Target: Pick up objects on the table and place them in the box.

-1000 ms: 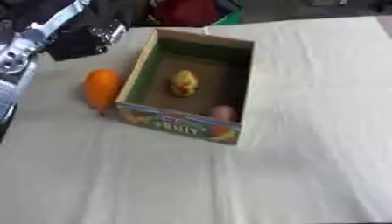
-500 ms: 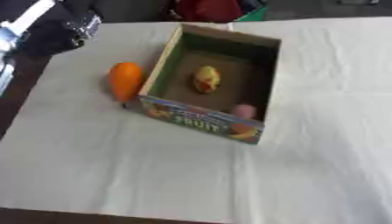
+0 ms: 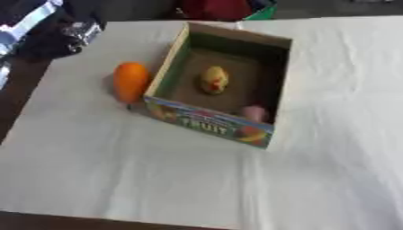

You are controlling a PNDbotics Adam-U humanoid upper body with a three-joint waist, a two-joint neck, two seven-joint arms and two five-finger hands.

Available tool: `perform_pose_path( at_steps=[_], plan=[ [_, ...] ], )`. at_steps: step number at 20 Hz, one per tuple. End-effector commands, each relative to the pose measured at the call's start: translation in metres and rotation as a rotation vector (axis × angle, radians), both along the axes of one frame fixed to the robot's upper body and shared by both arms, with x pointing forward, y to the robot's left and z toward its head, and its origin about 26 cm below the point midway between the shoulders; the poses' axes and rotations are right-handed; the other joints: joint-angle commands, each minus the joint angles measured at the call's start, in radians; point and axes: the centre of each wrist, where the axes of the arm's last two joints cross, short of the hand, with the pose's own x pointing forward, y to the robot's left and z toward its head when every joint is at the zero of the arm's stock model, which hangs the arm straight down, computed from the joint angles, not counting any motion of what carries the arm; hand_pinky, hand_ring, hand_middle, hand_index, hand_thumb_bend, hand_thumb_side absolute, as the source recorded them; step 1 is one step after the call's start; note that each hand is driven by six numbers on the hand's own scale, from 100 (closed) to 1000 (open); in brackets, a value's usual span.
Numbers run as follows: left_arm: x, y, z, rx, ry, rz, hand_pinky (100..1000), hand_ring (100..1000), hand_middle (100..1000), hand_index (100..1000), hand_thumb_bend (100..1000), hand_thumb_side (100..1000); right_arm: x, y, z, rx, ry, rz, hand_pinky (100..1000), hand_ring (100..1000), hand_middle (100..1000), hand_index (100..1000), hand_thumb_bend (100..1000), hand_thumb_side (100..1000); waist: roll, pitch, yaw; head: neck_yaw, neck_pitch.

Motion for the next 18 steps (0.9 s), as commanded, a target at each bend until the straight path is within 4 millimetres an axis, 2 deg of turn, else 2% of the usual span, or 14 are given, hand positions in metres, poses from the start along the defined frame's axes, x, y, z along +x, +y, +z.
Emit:
perform_pose_path(
  at_steps=[1,2,8,13,18],
  plan=[
    [0.003,0.017,0.012,0.165,-0.039,-0.023,622,851,798,928,303,1000,-0.004,-0.001,0.01,-0.035,-0.032,-0.011,728,1000,534,738,100,676,-0.002,-0.016,-0.002,0.004,-0.009],
    [0.006,0.021,0.012,0.21,-0.036,-0.027,626,859,804,934,328,1000,-0.004,-0.001,0.01,-0.036,-0.031,-0.011,728,1000,533,738,100,676,-0.002,-0.015,-0.003,0.005,-0.009],
    [0.023,0.036,0.003,0.361,0.074,-0.023,642,877,822,952,342,1000,-0.004,0.0,0.009,-0.036,-0.027,-0.009,728,1000,532,737,100,680,-0.002,-0.011,-0.008,0.007,-0.008],
    [0.029,0.039,-0.003,0.442,0.168,-0.016,663,897,845,982,355,1000,-0.004,0.0,0.008,-0.036,-0.023,-0.01,728,1000,530,737,100,684,-0.003,-0.007,-0.01,0.002,-0.013],
    [0.036,0.039,-0.003,0.474,0.219,0.023,681,921,867,999,411,1000,-0.004,0.001,0.007,-0.036,-0.021,-0.006,728,1000,528,737,100,686,-0.007,-0.002,-0.015,0.002,-0.023]
  ],
)
